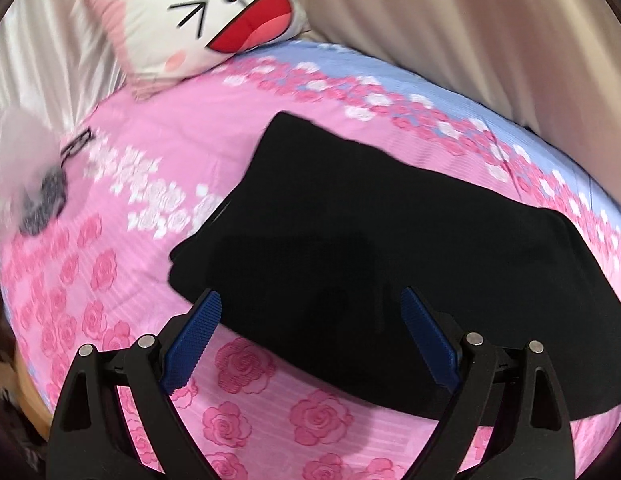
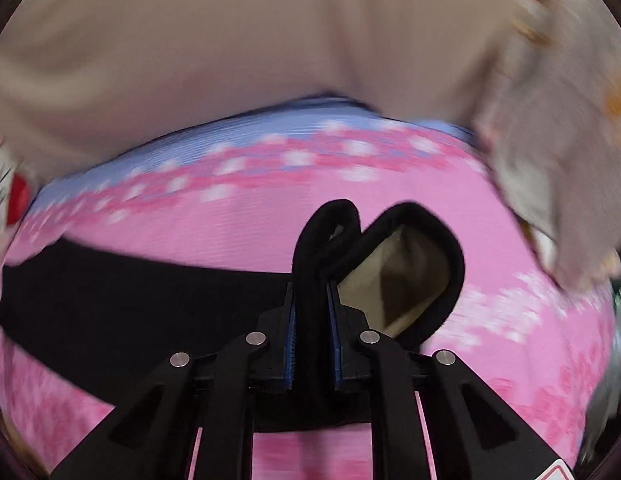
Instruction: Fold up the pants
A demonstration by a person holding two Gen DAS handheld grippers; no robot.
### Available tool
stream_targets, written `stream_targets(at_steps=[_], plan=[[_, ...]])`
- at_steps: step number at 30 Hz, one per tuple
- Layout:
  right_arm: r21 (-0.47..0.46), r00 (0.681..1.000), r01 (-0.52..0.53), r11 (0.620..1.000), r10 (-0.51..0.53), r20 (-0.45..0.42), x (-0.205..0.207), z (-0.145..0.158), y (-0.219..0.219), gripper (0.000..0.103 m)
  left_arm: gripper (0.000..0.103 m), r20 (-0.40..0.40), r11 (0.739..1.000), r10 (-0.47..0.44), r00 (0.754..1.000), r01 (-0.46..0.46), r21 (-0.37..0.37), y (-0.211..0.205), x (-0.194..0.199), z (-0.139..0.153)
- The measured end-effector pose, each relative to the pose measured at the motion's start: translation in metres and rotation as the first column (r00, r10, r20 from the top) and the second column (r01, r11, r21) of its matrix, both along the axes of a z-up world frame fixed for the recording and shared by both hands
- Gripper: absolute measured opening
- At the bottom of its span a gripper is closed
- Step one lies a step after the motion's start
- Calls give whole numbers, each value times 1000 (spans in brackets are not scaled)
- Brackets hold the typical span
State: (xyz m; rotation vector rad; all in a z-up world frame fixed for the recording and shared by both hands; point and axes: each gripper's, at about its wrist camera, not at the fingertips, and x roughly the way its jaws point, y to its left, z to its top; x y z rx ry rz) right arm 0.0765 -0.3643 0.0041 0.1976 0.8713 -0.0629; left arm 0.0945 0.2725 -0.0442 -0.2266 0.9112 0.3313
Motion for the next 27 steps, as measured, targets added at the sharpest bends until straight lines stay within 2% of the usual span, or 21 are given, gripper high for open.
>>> stream_targets(at_steps=[3, 5, 6, 7, 8, 9, 10, 12, 13, 14, 17, 18, 20, 21, 23, 25, 26, 27], plan=[[-24, 987, -155, 988, 154, -46, 29, -20, 81, 15, 89, 11, 1000, 14, 1000, -14, -17, 9, -8, -4], [-70, 964, -234, 970, 222, -144, 52, -51, 127, 28, 89, 16, 999, 27, 999, -27, -39, 19, -12, -6], [-135, 966, -228, 964, 206, -159, 54, -56, 141, 35, 89, 18, 998, 32, 999, -31, -49, 24, -13, -7], [-207, 974, -208, 956, 183, -134, 50, -53, 150, 37, 89, 16, 998, 39, 999, -38, -58, 30, -14, -9], [-235, 975, -217, 947, 199, -96, 42, -42, 162, 44, 89, 16, 996, 58, 998, -56, -64, 40, -17, -10], [-200, 969, -248, 948, 245, -41, 33, -24, 173, 60, 89, 19, 995, 70, 997, -68, -68, 46, -18, -11], [-170, 968, -245, 955, 250, 11, 26, -8, 179, 65, 89, 18, 994, 81, 997, -79, -82, 53, -18, -14], [-183, 969, -232, 955, 244, 48, 20, 10, 191, 66, 89, 23, 981, 98, 995, -92, -169, 67, -16, -23], [-202, 969, -225, 953, 240, 54, 18, 14, 198, 66, 93, 23, 970, 110, 994, -103, -219, 71, -15, -28], [-221, 972, -212, 952, 230, 58, 18, 15, 203, 66, 94, 54, 968, 125, 991, -110, -227, 71, -15, -28], [-271, 976, -189, 944, 211, 54, 16, 10, 225, 66, 97, 59, 970, 152, 987, -138, -198, 58, -5, -28], [-269, 976, -193, 944, 213, 48, 16, 7, 227, 66, 90, 67, 974, 143, 987, -128, -188, 52, -1, -28], [-249, 974, -207, 946, 222, 33, 13, 3, 229, 66, 40, 80, 983, 144, 986, -134, -122, 42, 6, -23], [-237, 974, -212, 948, 223, 21, 12, 0, 231, 66, 18, 101, 984, 111, 989, -95, -151, 38, 9, -18], [-226, 977, -205, 952, 212, 5, 12, -7, 229, 66, 16, 147, 982, 102, 984, -76, -174, 28, 8, 3], [-224, 984, -176, 959, 181, 2, 7, -10, 223, 66, 16, 246, 994, -24, 969, 49, -98, -17, 0, 44], [-228, 988, -150, 962, 155, 4, 5, -10, 216, 66, 17, 282, 991, -96, 955, 117, -59, -43, -4, 62], [-239, 994, -107, 965, 111, 3, 2, -11, 204, 66, 17, 308, 974, -207, 929, 224, -21, -83, -8, 80]])
